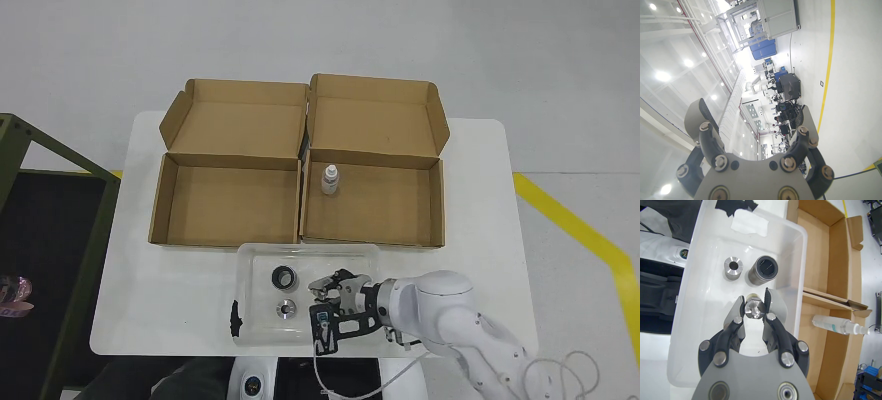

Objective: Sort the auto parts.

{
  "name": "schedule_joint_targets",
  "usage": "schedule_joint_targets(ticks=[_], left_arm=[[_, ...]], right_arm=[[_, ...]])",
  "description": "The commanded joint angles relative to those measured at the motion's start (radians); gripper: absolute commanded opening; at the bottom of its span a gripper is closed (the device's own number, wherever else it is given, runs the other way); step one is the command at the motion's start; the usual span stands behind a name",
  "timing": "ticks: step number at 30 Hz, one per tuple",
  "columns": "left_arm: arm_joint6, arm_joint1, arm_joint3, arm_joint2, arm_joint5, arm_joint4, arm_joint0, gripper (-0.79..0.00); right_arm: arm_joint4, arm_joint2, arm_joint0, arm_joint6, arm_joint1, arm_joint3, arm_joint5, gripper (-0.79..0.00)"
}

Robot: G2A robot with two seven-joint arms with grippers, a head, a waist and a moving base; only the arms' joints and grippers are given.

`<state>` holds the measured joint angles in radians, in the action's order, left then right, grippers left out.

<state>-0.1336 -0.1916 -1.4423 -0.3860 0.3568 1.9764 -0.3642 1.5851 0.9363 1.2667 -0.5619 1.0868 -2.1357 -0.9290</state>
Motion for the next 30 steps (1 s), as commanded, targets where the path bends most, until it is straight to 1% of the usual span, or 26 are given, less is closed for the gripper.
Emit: schedule_joint_targets(ticks=[1, 7, 15, 23, 30], left_arm=[[0.0, 0.0, 0.0, 0.0, 0.0, 0.0, 0.0, 0.0], [0.0, 0.0, 0.0, 0.0, 0.0, 0.0, 0.0, 0.0], [0.0, 0.0, 0.0, 0.0, 0.0, 0.0, 0.0, 0.0], [0.0, 0.0, 0.0, 0.0, 0.0, 0.0, 0.0, 0.0], [0.0, 0.0, 0.0, 0.0, 0.0, 0.0, 0.0, 0.0]], right_arm=[[0.005, 0.009, 0.004, 0.018, -0.003, -0.013, 0.001, -0.785], [0.019, 0.056, 0.003, 0.079, -0.012, -0.038, 0.004, -0.785], [0.004, 0.134, 0.001, 0.176, -0.02, -0.034, 0.046, -0.785], [-0.013, 0.209, 0.005, 0.223, -0.029, -0.029, 0.07, -0.785], [-0.059, 0.242, -0.01, 0.254, -0.031, -0.011, 0.091, -0.785]])
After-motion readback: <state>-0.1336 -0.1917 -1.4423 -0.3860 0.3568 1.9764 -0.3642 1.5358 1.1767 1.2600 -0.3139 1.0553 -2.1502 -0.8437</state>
